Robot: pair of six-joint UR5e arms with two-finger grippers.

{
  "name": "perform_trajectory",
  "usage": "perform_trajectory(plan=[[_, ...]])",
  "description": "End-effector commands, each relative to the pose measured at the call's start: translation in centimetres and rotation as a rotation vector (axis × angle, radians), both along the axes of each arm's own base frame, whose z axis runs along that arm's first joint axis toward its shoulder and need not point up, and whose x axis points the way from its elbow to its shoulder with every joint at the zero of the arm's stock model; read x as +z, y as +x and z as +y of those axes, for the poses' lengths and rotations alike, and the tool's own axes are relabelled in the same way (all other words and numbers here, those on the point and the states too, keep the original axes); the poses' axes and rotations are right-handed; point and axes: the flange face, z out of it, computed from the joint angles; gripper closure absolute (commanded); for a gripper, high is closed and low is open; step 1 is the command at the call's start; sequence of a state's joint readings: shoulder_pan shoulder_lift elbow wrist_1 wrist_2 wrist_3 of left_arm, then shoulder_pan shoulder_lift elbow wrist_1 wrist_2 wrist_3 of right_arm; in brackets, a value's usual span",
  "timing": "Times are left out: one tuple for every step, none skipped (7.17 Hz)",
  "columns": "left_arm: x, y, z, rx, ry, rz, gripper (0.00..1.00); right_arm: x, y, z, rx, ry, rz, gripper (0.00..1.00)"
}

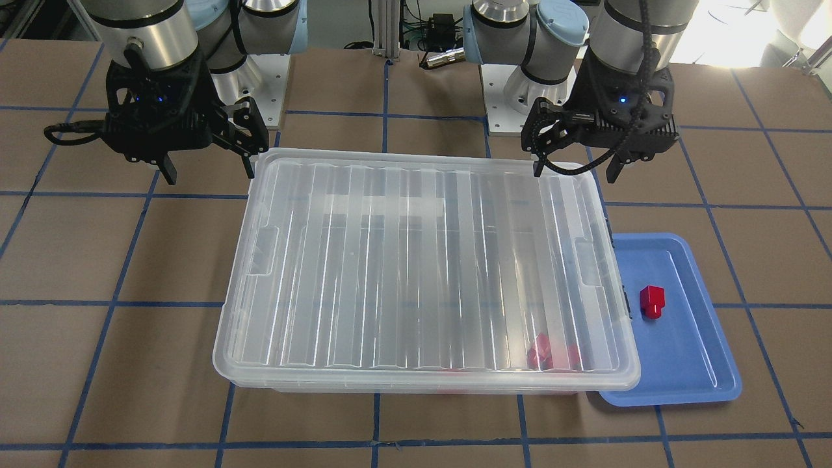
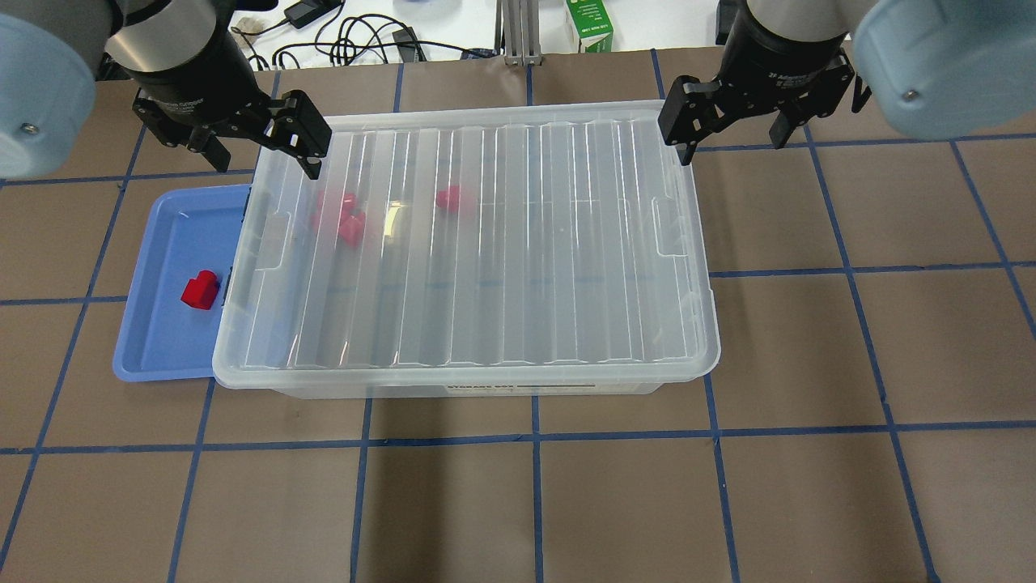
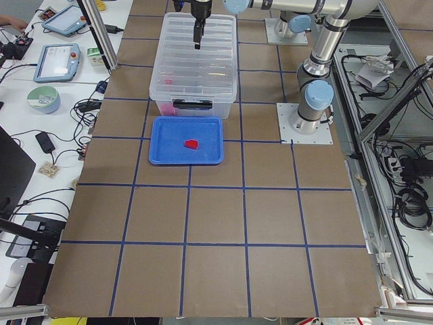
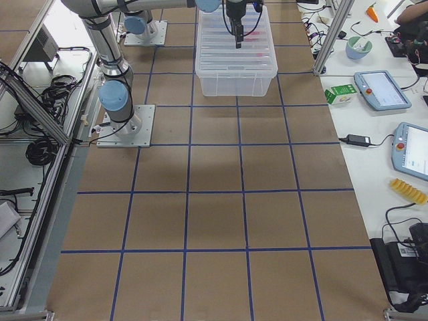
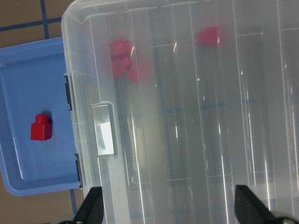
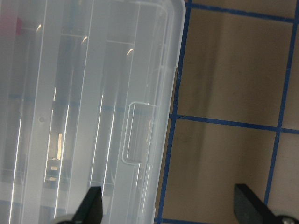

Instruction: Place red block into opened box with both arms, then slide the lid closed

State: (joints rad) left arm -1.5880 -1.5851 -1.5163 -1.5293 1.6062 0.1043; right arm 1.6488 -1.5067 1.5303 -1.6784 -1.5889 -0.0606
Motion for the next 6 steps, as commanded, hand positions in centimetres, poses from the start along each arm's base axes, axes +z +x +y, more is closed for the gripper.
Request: perform_trajectory(plan=[[-0.1, -0.1, 0.1, -0.001, 0.002, 0.002, 0.00, -8.3, -0.1, -4.1, -0.003, -0.019, 0.007, 0.00], [-0.3, -0.1, 0.1, -0.001, 0.007, 0.002, 0.00, -11.0, -0.1, -4.0, 0.014, 0.027, 0.007, 0.01], [-0.3, 0.0, 0.1, -0.001, 0.007, -0.002, 0.00, -12.1, -0.5, -3.7, 0.054, 0.043, 0.014, 0.02], [-0.4, 0.1, 0.1, 0.000, 0.008, -0.002, 0.00, -12.2, -1.5, -4.0, 0.039, 0.043, 0.012, 0.02], [-0.5, 0.3, 0.2, 0.001, 0.011, -0.009, 0.00, -13.3, -2.6, -3.7, 0.027, 0.068, 0.011, 0.02], [-1.1, 2.2, -0.3, 0.012, 0.026, -0.017, 0.00, -14.4, -4.0, -3.6, 0.044, 0.090, 0.013, 0.02]])
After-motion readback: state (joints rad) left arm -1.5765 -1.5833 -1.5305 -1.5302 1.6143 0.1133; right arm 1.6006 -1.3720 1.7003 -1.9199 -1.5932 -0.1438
